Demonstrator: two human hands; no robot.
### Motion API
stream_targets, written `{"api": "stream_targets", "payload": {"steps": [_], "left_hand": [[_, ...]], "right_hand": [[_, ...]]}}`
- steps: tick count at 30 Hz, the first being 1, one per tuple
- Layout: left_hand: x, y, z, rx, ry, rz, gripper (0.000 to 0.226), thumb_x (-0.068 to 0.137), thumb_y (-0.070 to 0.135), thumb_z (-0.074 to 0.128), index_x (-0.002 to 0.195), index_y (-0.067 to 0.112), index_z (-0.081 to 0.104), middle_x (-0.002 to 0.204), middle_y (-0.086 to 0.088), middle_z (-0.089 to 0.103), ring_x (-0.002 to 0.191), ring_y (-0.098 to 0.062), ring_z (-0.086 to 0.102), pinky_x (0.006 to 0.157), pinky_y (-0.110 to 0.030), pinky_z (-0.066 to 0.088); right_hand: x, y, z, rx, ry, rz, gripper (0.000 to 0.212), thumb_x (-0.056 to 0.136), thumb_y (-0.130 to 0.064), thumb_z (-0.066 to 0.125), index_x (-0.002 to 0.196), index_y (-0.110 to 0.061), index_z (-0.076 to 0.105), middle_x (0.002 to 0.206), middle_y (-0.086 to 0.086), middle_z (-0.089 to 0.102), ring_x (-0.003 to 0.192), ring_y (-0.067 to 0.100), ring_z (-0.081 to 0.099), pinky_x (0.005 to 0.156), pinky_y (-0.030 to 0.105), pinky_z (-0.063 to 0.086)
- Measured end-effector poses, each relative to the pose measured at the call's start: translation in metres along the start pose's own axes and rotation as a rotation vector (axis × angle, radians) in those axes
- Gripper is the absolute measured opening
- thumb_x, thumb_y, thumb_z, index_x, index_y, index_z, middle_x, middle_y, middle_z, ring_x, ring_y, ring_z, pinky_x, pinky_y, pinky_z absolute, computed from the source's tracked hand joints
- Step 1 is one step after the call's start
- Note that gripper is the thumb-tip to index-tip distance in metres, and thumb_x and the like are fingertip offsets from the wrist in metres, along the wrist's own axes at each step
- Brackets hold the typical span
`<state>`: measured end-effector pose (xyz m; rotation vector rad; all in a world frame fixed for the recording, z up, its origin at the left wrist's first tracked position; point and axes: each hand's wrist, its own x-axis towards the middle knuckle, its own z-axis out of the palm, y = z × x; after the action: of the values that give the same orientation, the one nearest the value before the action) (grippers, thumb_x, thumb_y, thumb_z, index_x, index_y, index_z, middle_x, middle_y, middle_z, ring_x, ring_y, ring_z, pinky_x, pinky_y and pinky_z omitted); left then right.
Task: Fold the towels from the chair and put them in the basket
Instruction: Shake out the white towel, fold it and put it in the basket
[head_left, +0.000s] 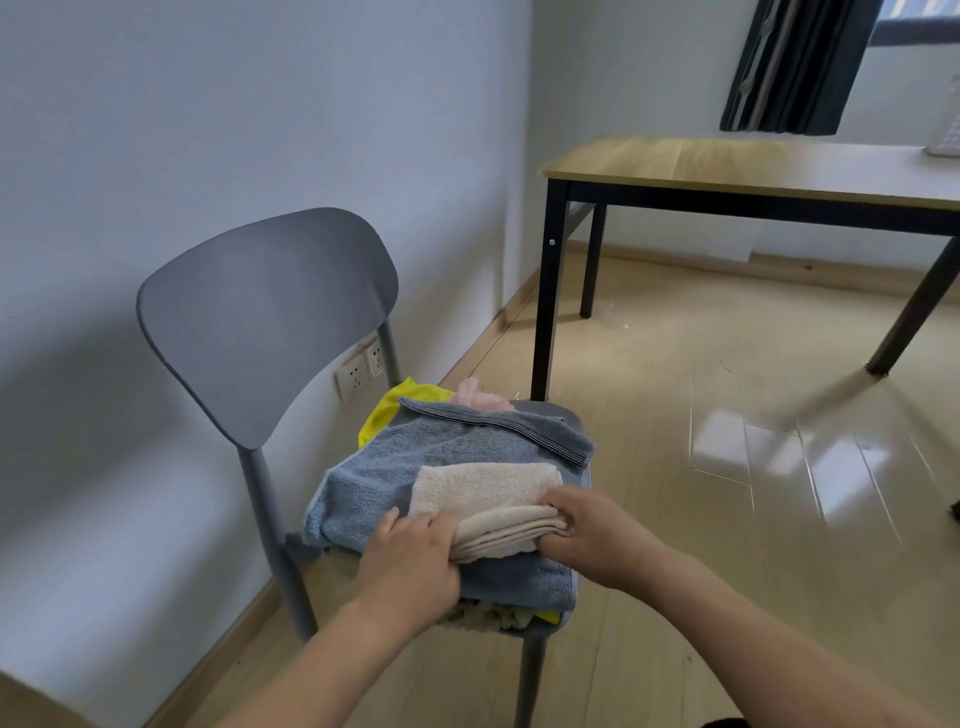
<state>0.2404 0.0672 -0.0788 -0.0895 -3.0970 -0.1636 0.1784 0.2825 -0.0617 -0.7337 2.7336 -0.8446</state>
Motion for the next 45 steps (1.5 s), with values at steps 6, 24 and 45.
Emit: {"api": "stream_targets", "payload": {"steps": [6,24,45], "left_hand": [[0.026,-0.034,-0.01,-0.434,-0.155,-0.121,0.011,0.078,0.032,0.055,0.083,0.023,0.052,0.078,0.003,0.061,0.077,-0.018,0.058,0.064,-0.031,0.045],[0.101,-0.018,0.028,-0.307,-0.23,-0.533,0.028,0.095,0.038,0.02,0.115,0.023,0.033,0.132,-0.011,0.055,0.124,-0.032,0.048,0.103,-0.051,0.023],[0.103,-0.02,0.024,-0.4,-0.272,-0.591,0.053,0.095,0.047,0.02,0.137,0.02,0.04,0.141,-0.006,0.046,0.131,-0.031,0.039,0.108,-0.049,0.02]], "right_hand": [[0.019,0.011,-0.007,0.031,-0.075,0.096,0.019,0.086,-0.037,0.052,0.087,-0.017,0.053,0.084,0.005,0.061,0.074,0.02,0.054,0.063,0.032,0.041],[0.069,0.04,0.008,0.213,0.027,0.102,0.029,0.085,-0.046,0.056,0.081,-0.017,0.058,0.074,-0.003,0.063,0.067,0.012,0.056,0.066,0.039,0.049],[0.076,0.028,0.013,0.496,0.018,0.551,0.052,0.091,-0.05,0.052,0.122,-0.012,0.036,0.12,0.007,0.047,0.103,0.023,0.053,0.075,0.032,0.044]]}}
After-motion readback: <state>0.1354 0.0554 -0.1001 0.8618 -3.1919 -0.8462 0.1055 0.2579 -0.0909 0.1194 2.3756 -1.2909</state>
